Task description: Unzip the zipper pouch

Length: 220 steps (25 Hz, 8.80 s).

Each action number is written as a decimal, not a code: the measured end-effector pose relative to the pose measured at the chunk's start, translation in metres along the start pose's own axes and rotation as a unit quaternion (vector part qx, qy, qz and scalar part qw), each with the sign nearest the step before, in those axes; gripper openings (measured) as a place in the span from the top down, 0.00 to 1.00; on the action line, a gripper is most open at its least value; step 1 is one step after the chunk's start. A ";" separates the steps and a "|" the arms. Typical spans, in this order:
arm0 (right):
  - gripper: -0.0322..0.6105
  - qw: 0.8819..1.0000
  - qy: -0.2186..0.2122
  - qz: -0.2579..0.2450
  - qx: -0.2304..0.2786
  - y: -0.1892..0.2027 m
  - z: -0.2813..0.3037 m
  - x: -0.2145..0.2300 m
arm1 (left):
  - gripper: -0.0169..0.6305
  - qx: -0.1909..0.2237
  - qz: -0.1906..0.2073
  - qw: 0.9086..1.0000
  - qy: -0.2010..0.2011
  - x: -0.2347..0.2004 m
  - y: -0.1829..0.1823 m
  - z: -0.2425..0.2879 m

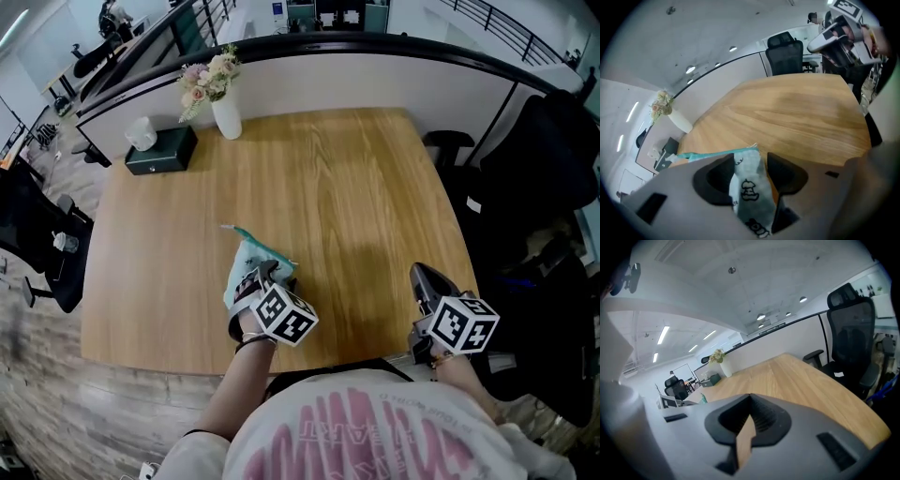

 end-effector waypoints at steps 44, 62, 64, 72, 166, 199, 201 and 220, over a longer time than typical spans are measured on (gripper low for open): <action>0.77 0.837 -0.543 -0.009 -0.068 -0.116 -0.023 -0.138 | 0.91 0.480 -0.181 0.806 0.297 -0.002 -0.130 -0.196; 0.95 0.826 -0.540 -0.146 -0.061 -0.134 -0.045 -0.131 | 0.92 0.476 -0.114 0.798 0.353 0.021 -0.144 -0.204; 0.95 0.816 -0.550 -0.158 -0.085 -0.134 -0.047 -0.132 | 0.92 0.476 -0.075 0.793 0.372 0.026 -0.146 -0.209; 0.94 0.790 -0.567 -0.149 -0.180 -0.126 -0.042 -0.131 | 0.92 0.445 0.054 0.780 0.436 0.044 -0.151 -0.215; 0.82 0.964 -0.218 -0.060 -0.139 -0.059 0.103 -0.113 | 0.91 0.528 -0.231 0.784 0.232 -0.041 -0.089 -0.179; 0.95 0.984 -0.161 -0.069 0.016 -0.023 -0.080 -0.035 | 0.91 0.462 -0.456 0.760 -0.030 0.087 -0.012 -0.231; 0.95 0.984 -0.162 -0.072 0.017 -0.018 -0.092 -0.033 | 0.91 0.461 -0.456 0.760 -0.032 0.098 -0.009 -0.237; 0.95 0.981 -0.173 -0.088 0.008 0.013 -0.149 -0.032 | 0.91 0.471 -0.458 0.754 -0.033 0.154 0.012 -0.278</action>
Point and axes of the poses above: the fingertips, and each gripper's own axes: z forward along the fingers, x to its right, y out of its underside, the point moved 6 cm from there along -z, backward along the fingers, and after that the axes turned 7 degrees about y, right-handed, at the moved point
